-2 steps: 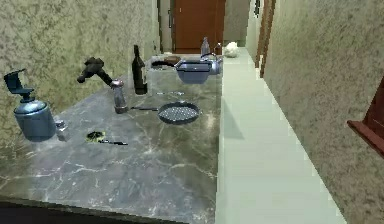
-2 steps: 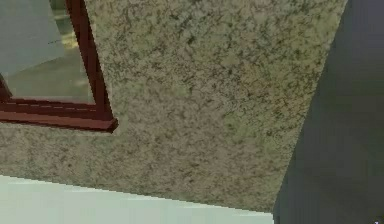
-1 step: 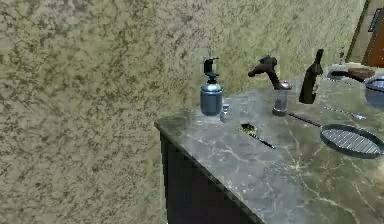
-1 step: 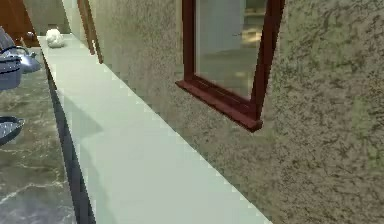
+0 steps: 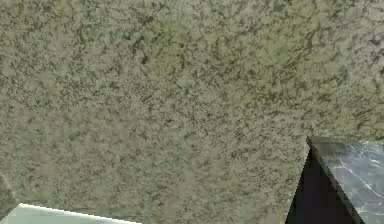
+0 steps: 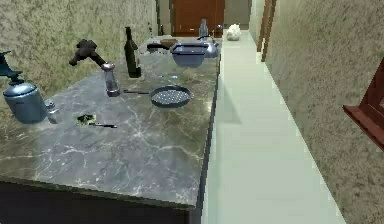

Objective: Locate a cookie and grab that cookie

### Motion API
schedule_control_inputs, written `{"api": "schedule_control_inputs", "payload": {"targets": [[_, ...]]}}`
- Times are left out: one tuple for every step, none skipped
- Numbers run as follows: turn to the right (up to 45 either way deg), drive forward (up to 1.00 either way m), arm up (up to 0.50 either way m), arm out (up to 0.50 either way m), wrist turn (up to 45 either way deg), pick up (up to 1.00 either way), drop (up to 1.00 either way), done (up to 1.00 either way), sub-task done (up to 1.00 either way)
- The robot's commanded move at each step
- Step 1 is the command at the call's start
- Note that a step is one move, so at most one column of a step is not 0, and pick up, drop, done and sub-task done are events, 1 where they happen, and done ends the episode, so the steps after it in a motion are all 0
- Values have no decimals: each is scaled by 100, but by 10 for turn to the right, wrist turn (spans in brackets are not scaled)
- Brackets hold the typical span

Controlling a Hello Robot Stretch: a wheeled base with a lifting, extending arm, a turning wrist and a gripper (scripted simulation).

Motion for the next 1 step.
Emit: {"api": "schedule_control_inputs", "payload": {"targets": [[-270,0,0,0,0,0,0,0,0]]}}
